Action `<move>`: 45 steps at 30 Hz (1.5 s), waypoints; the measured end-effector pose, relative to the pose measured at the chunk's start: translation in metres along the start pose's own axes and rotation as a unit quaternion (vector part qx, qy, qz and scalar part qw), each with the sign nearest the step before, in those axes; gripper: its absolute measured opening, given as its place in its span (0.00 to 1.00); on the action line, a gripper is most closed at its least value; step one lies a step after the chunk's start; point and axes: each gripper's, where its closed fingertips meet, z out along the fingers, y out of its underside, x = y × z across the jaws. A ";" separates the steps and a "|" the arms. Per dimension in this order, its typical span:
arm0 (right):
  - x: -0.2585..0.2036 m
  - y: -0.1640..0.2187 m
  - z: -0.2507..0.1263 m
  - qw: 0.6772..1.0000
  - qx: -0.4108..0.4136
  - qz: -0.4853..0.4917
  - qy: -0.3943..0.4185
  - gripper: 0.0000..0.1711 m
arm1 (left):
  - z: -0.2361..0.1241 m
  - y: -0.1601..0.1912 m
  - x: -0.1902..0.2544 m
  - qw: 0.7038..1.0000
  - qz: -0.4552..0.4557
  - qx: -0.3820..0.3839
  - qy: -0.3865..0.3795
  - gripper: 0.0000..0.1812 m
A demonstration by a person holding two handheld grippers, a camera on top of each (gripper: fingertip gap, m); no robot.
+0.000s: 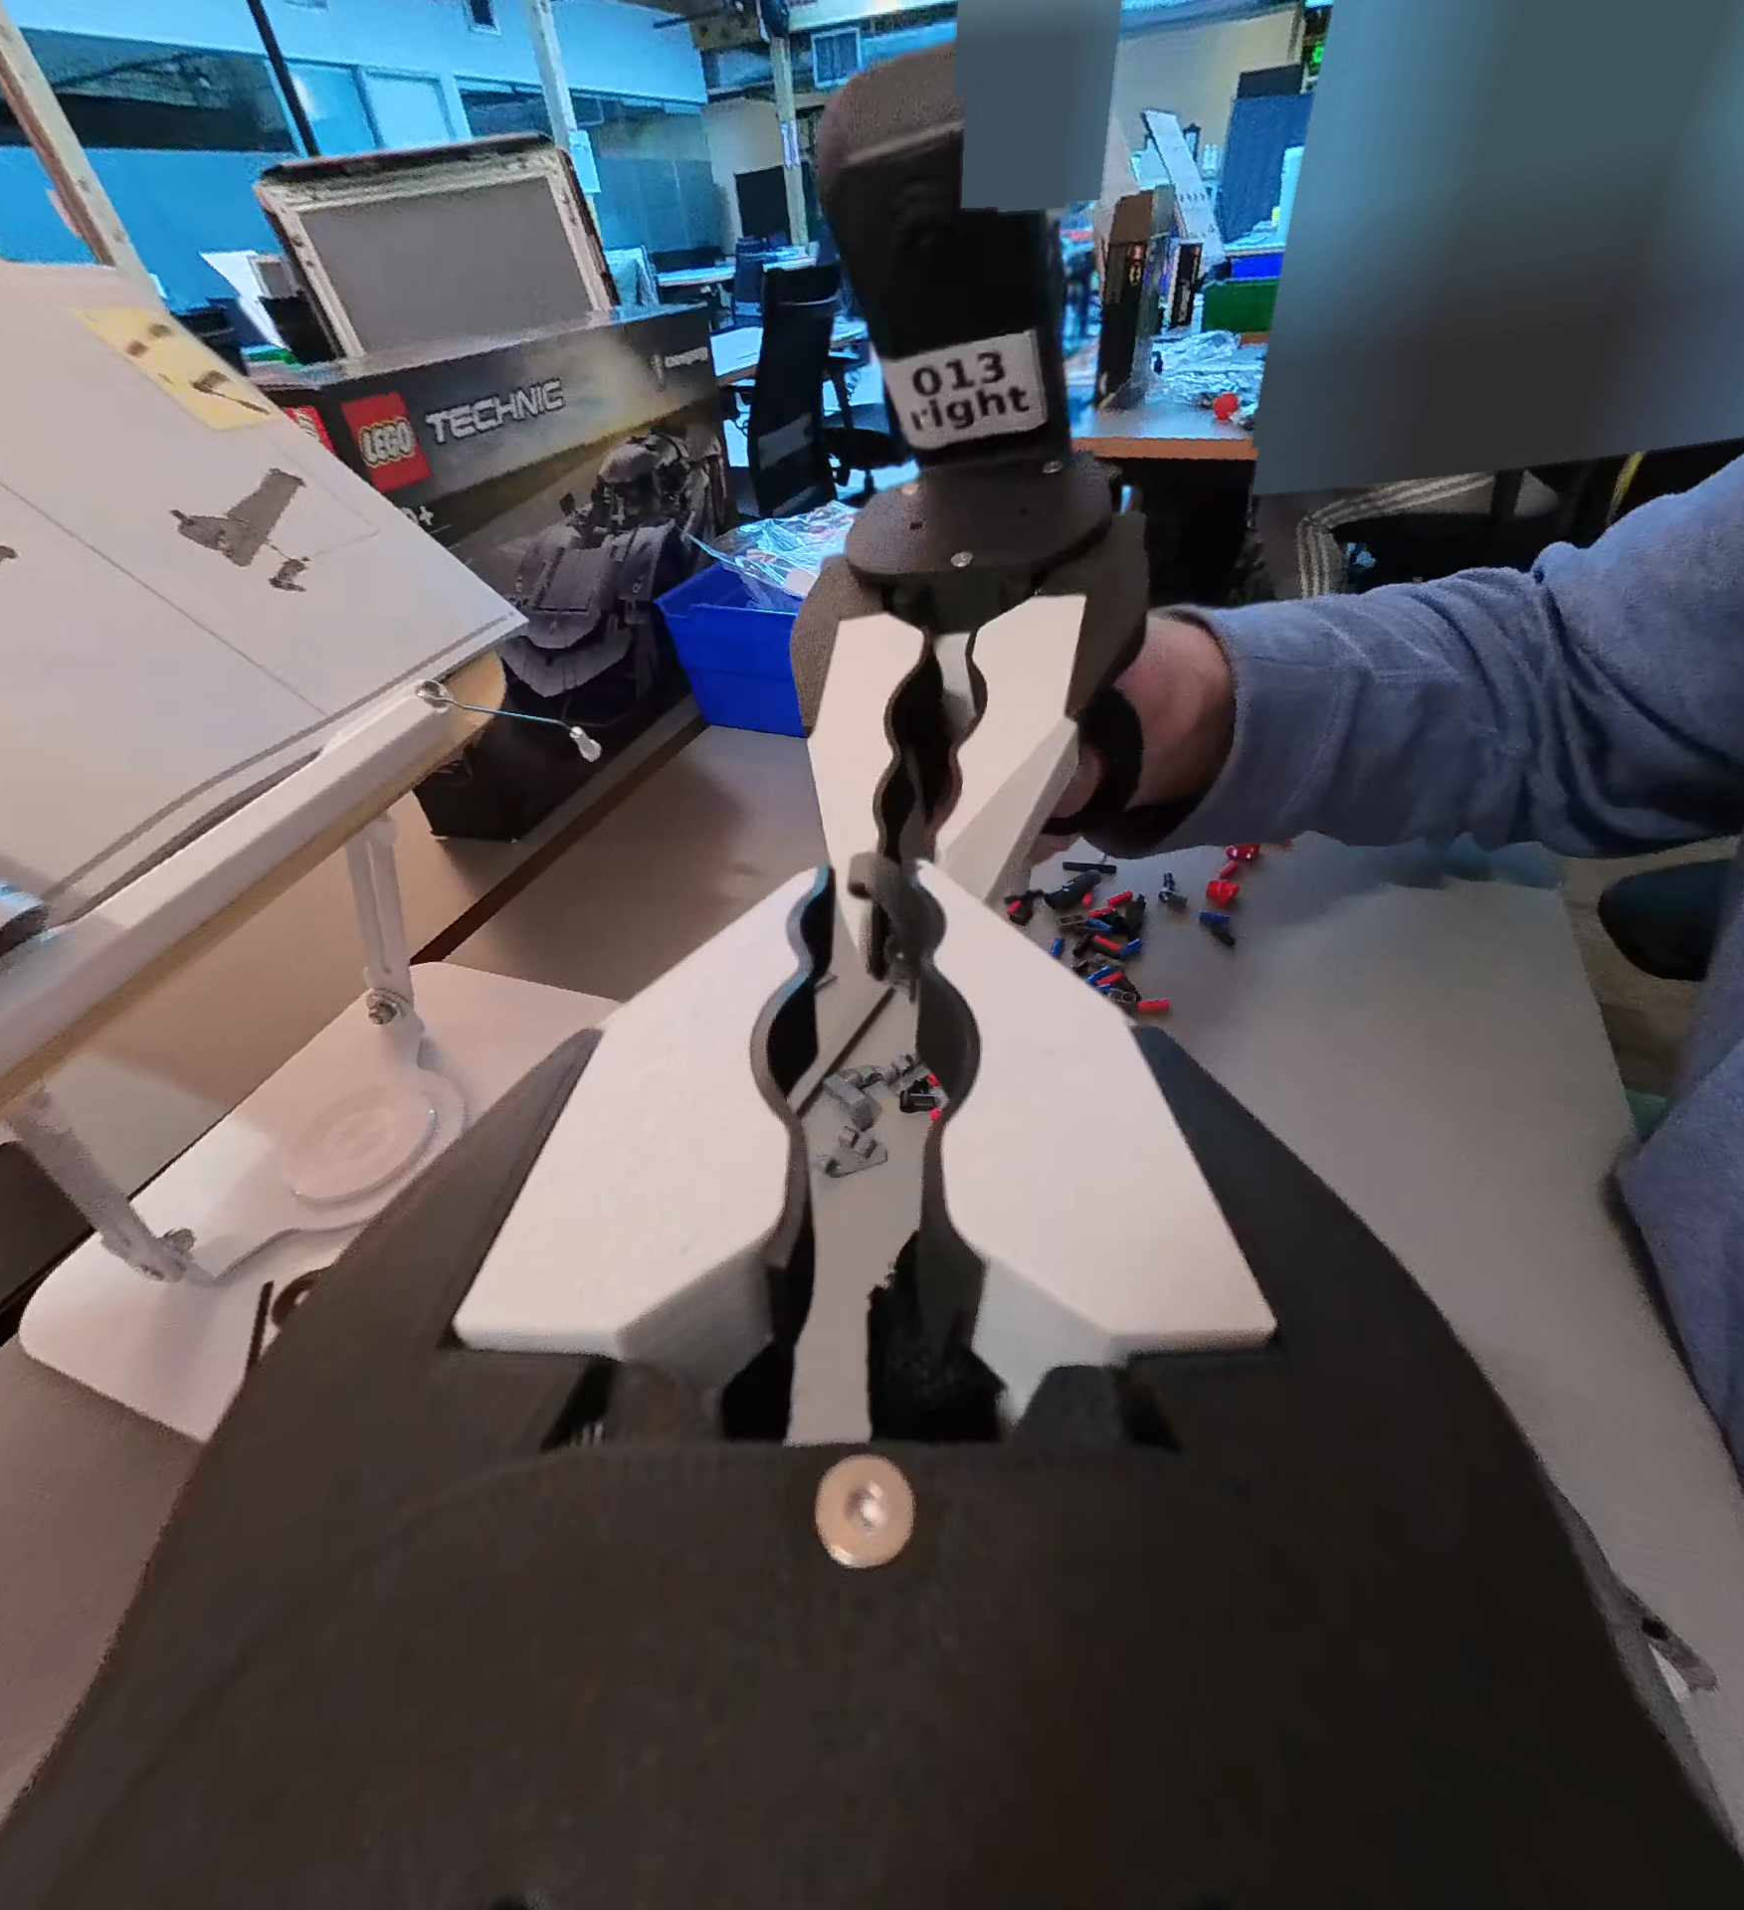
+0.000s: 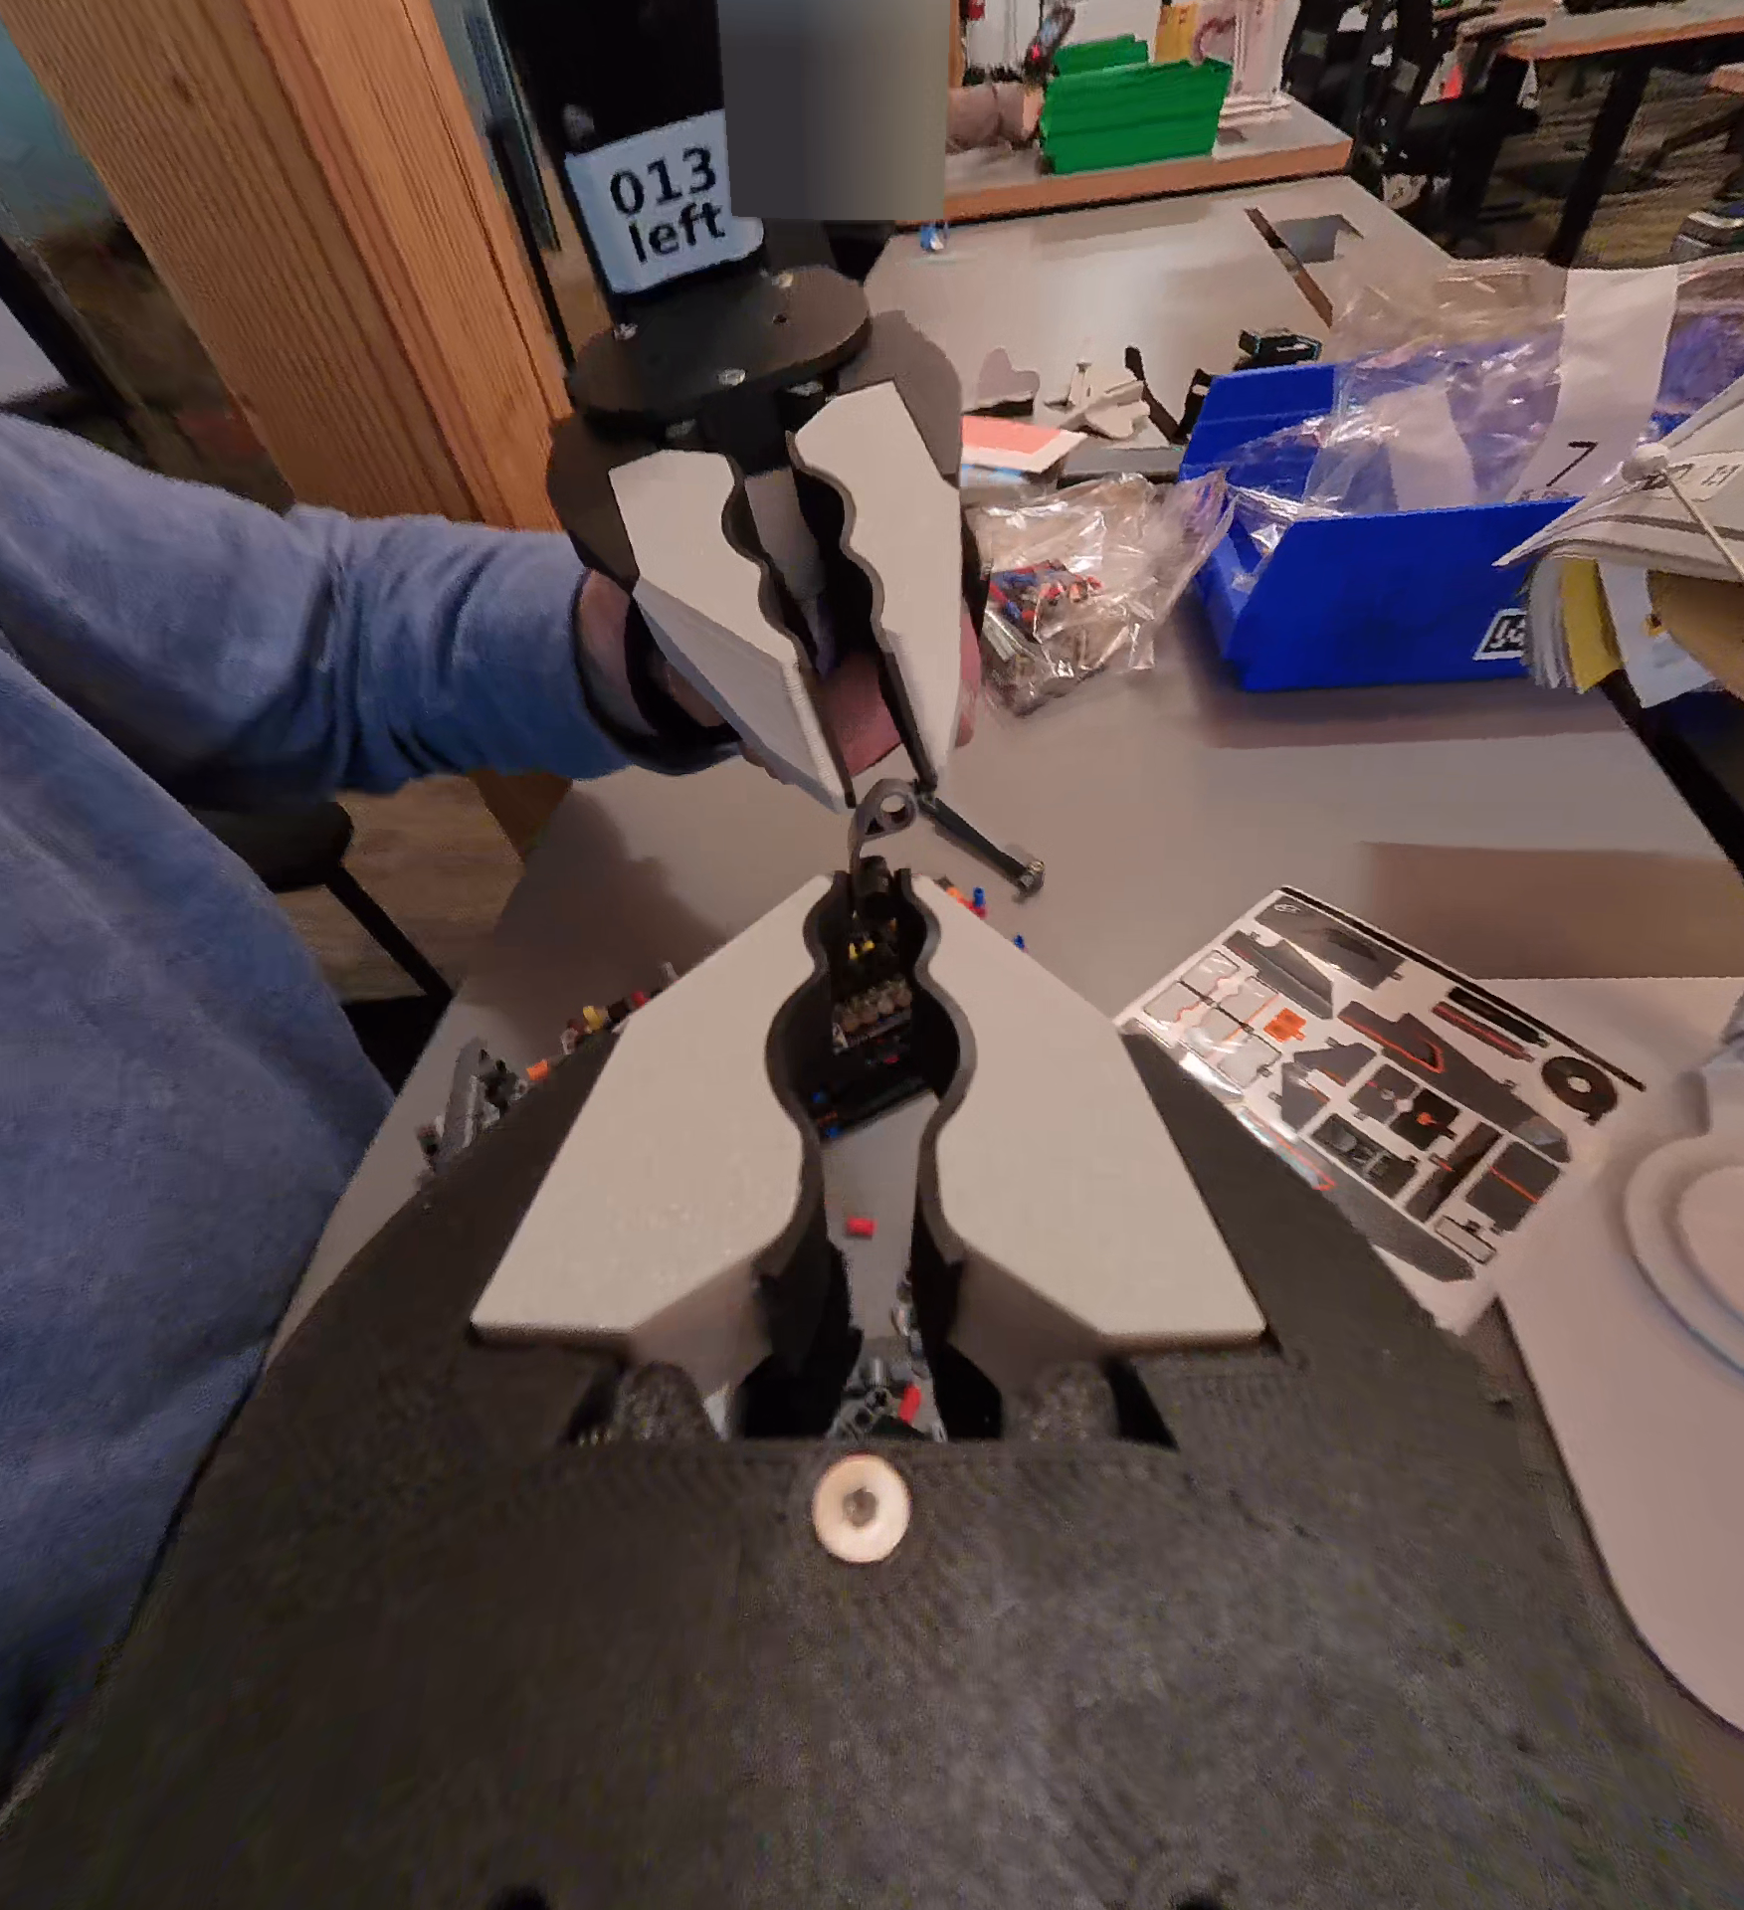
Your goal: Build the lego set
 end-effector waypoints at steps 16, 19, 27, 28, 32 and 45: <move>0.001 -0.016 0.009 0.996 0.051 0.060 -0.036 0.03 | -0.048 0.014 -0.014 0.998 -0.019 -0.017 -0.056 0.09; -0.001 -0.019 0.013 0.995 0.057 0.068 -0.043 0.03 | -0.053 0.018 -0.013 0.998 -0.028 -0.017 -0.058 0.10; -0.005 -0.031 0.022 0.988 0.091 0.104 -0.068 0.03 | -0.046 0.024 -0.005 0.997 0.000 -0.028 -0.073 0.14; -0.005 -0.033 0.021 0.985 0.101 0.116 -0.073 0.03 | -0.045 0.024 -0.007 0.995 0.020 -0.034 -0.086 0.15; -0.003 -0.042 0.018 0.976 0.133 0.150 -0.086 0.03 | -0.040 0.019 -0.006 0.988 0.079 -0.052 -0.119 0.16; 0.004 -0.043 0.015 0.959 0.163 0.205 -0.105 0.03 | -0.033 0.006 -0.012 0.969 0.160 -0.072 -0.175 0.16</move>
